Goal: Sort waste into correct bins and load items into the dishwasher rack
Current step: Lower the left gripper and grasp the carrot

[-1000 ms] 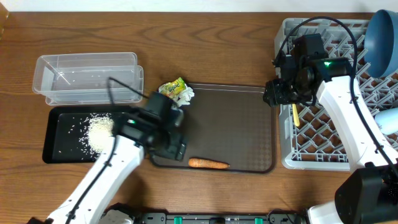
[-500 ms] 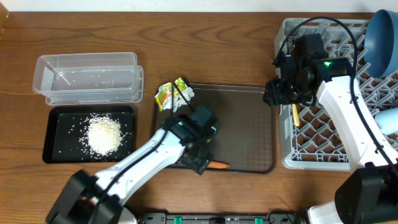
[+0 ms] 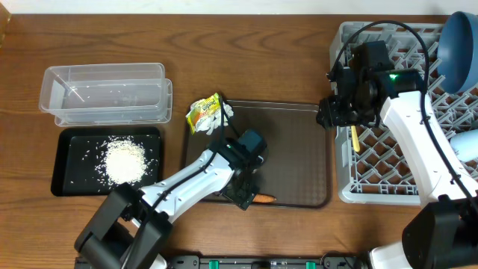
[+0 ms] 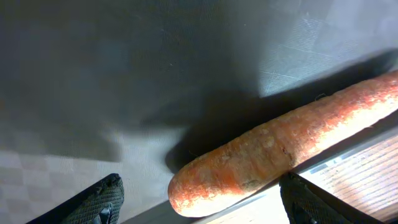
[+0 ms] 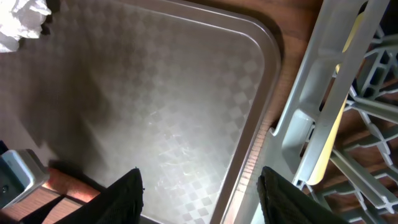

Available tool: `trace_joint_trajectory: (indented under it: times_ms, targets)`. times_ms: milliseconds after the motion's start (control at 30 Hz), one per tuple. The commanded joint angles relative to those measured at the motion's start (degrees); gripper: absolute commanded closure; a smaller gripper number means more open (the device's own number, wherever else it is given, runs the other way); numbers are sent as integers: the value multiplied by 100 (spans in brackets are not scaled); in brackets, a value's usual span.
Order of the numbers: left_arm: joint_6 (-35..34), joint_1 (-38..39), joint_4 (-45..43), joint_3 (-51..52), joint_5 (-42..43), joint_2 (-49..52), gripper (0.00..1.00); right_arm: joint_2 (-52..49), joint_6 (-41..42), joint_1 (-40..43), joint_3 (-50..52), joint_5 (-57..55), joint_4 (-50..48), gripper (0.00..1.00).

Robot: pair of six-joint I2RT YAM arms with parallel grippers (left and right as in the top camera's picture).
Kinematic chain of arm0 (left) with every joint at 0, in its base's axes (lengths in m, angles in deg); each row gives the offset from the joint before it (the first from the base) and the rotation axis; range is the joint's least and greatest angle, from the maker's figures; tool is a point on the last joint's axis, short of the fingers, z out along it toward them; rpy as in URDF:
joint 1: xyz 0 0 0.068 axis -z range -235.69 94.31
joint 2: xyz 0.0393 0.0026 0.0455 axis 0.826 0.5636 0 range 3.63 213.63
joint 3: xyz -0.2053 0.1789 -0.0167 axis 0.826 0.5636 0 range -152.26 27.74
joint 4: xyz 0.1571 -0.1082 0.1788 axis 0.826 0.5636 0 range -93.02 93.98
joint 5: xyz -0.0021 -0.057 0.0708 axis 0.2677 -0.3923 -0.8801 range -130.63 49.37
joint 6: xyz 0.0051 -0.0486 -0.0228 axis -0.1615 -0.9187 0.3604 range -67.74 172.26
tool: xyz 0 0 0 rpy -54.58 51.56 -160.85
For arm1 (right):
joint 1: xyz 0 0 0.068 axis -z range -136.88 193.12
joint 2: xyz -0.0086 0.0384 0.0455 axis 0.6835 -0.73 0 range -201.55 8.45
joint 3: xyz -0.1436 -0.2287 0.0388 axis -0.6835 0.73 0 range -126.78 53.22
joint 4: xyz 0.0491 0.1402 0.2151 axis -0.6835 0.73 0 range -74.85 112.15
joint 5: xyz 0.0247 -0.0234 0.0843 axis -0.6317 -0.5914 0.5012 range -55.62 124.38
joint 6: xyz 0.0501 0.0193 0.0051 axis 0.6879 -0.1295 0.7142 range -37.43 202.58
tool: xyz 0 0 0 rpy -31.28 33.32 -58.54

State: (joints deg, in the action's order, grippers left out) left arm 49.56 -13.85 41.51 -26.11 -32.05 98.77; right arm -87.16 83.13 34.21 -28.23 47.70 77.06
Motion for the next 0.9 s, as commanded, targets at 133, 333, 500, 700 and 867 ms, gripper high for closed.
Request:
trace_joint_trajectory:
  times_ms: [133,333,500,700,867]
  targets:
    - [76,13,-105,-55,-92,264,18,-57,-105,-81,13,20,13,42]
    - [76,13,-256,-55,-94,452,18,-57,-105,-79,13,20,48,42]
    - [72,13,-516,-55,-92,452,33,-57,-105,-76,13,20,50,43]
    - [72,13,-544,-55,-92,452,50,-57,-105,-76,13,20,57,43]
    - [72,13,-546,-55,-92,452,56,-57,-105,-76,13,20,61,43]
